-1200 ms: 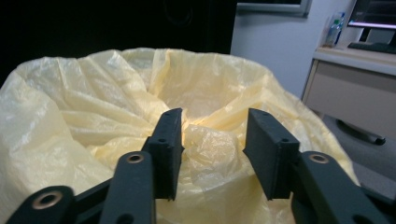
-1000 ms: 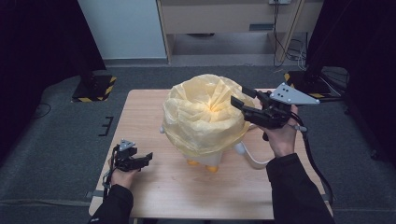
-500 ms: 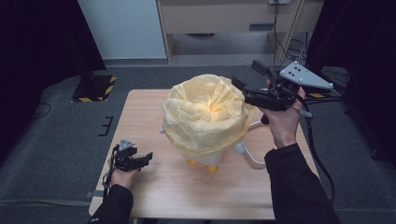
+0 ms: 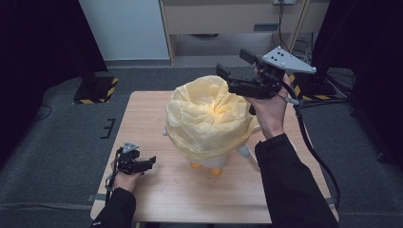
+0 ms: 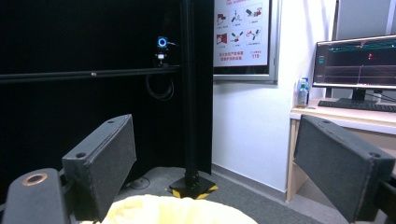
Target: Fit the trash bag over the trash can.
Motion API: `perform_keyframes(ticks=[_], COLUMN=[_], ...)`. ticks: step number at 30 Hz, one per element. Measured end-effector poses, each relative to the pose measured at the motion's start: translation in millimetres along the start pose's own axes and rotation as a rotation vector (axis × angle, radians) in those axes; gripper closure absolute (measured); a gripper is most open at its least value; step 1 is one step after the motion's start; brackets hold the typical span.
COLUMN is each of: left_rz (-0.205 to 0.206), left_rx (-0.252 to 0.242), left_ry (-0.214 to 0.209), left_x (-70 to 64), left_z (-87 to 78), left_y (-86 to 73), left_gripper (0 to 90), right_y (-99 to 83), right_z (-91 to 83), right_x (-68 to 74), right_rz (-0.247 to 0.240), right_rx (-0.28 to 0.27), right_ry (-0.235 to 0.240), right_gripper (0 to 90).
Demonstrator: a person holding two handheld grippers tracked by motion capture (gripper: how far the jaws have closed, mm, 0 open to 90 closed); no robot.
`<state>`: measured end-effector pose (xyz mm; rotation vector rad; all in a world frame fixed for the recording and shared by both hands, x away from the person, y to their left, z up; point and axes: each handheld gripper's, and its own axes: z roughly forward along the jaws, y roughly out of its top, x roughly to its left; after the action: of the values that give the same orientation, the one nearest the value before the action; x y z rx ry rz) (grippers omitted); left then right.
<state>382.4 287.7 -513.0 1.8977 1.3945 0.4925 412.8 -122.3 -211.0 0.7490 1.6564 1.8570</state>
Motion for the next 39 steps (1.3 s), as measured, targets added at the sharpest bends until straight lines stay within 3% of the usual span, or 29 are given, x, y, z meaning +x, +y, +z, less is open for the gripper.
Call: perform_keyframes(ticks=[10,13,22,33,39], left_rz=[0.008,0.007,0.002,-0.001,0.0], left_rx=[0.011,0.011,0.003,-0.003,-0.005], left_ry=[-0.001,-0.001,0.0,0.0,0.0], left_x=[0.0,-0.1,0.4,0.9,0.7], left_z=[0.7,0.7,0.7,0.5,0.3], left_y=[-0.2,-0.2,-0.1,0.0,0.1], left_gripper=[20.0,20.0,20.0,20.0,20.0], right_y=[0.1,-4.1,-20.1,-41.7,-52.0], right_z=[21.4,30.8,56.6,76.6,83.0], right_x=[3.1,5.8,20.2,30.5,31.4], right_rz=[0.003,0.027,0.029,0.018,-0.001], right_rx=[0.038,0.055,0.113,0.213,0.295], right_ry=[0.001,0.015,0.036,0.073,0.091], right_gripper=[12.8,13.6,14.4,12.6,12.2])
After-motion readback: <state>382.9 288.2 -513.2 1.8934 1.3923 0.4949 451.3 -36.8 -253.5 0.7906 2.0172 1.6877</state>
